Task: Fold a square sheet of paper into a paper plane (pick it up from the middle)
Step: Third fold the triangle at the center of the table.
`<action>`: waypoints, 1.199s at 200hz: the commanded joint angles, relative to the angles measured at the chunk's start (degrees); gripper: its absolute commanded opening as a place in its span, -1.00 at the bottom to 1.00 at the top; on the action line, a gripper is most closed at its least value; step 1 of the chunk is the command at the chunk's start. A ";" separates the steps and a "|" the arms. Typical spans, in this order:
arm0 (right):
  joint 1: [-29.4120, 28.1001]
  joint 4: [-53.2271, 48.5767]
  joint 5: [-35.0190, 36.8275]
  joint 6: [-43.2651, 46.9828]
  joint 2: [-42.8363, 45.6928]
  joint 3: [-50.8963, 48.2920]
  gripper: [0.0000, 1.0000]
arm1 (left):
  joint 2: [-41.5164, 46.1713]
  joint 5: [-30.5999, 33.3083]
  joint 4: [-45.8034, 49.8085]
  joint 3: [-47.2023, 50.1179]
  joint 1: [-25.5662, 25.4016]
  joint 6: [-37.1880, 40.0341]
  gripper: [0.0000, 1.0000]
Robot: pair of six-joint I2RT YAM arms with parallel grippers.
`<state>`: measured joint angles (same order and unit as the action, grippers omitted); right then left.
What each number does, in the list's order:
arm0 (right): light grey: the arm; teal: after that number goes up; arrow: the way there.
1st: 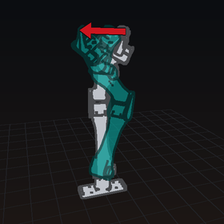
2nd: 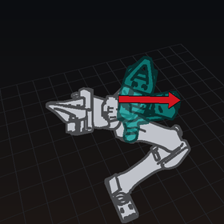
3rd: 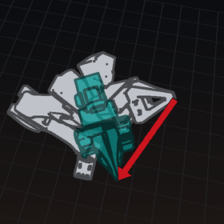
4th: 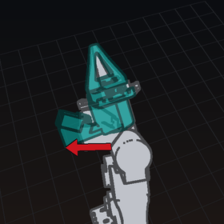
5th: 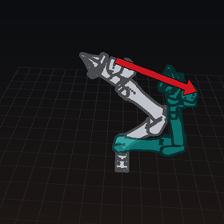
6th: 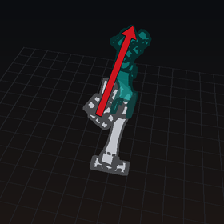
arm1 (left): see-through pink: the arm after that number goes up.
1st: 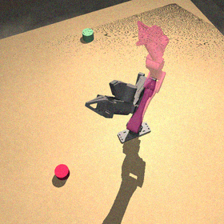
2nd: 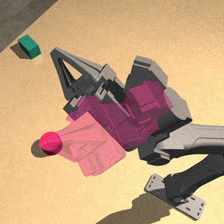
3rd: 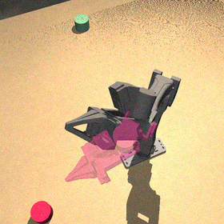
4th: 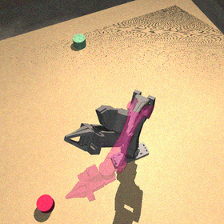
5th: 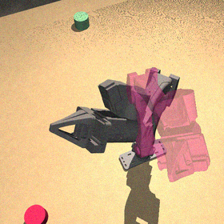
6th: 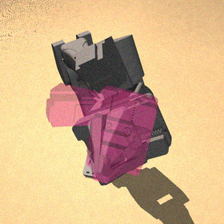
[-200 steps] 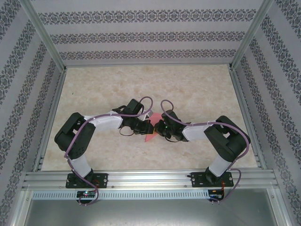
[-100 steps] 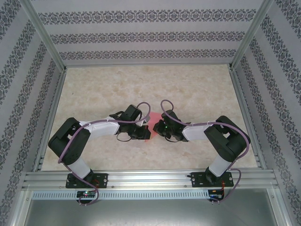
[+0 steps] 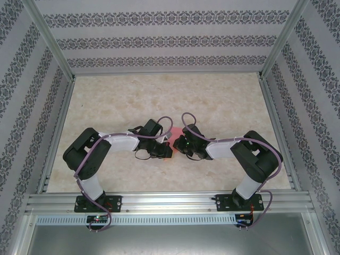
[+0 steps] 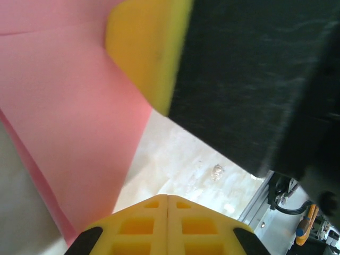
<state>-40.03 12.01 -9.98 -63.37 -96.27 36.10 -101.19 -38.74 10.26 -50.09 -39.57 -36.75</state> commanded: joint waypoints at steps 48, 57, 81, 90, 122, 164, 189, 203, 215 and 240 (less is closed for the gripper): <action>-0.47 -4.80 1.84 -0.53 -2.01 -2.00 -0.81 | -0.28 -0.12 -2.83 -1.50 -0.53 0.00 -0.85; -0.42 -4.85 1.89 -0.63 -2.19 -2.00 -0.81 | -0.45 0.15 -2.80 -1.70 -0.55 0.07 -0.85; -0.42 -5.20 1.63 -0.21 -2.65 -1.17 -0.81 | -1.22 0.79 -2.49 -2.38 -0.48 0.38 -0.85; -0.43 -5.41 1.71 -0.14 -2.53 -1.03 -0.81 | -1.40 1.02 -2.34 -2.57 -0.46 0.41 -0.85; -0.19 -5.26 2.20 -0.40 -2.17 -1.64 -0.81 | -1.11 2.36 -1.43 -2.13 -0.42 1.09 -0.85; -0.06 -4.73 1.80 -0.43 -2.78 -1.58 -0.81 | -1.91 0.37 -2.03 -2.32 -0.48 1.23 -0.84; -0.07 -4.63 1.89 -0.52 -2.52 -1.73 -0.81 | -2.24 2.64 1.75 -3.50 -0.42 2.99 -0.84; -0.06 -4.56 1.89 -0.57 -2.52 -1.82 -0.80 | -2.35 3.86 2.44 -3.05 -0.44 3.45 -0.85; -0.13 -4.63 1.89 -0.54 -2.63 -1.82 -0.81 | -2.52 4.38 2.31 -2.44 -0.37 3.57 -0.85; -0.08 -4.60 1.99 -0.61 -2.74 -2.00 -0.80 | -3.38 5.37 2.64 -1.52 -0.39 3.80 -0.86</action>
<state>-40.03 12.03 -9.96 -63.40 -96.29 36.10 -102.94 -35.03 11.42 -52.14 -39.55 -34.85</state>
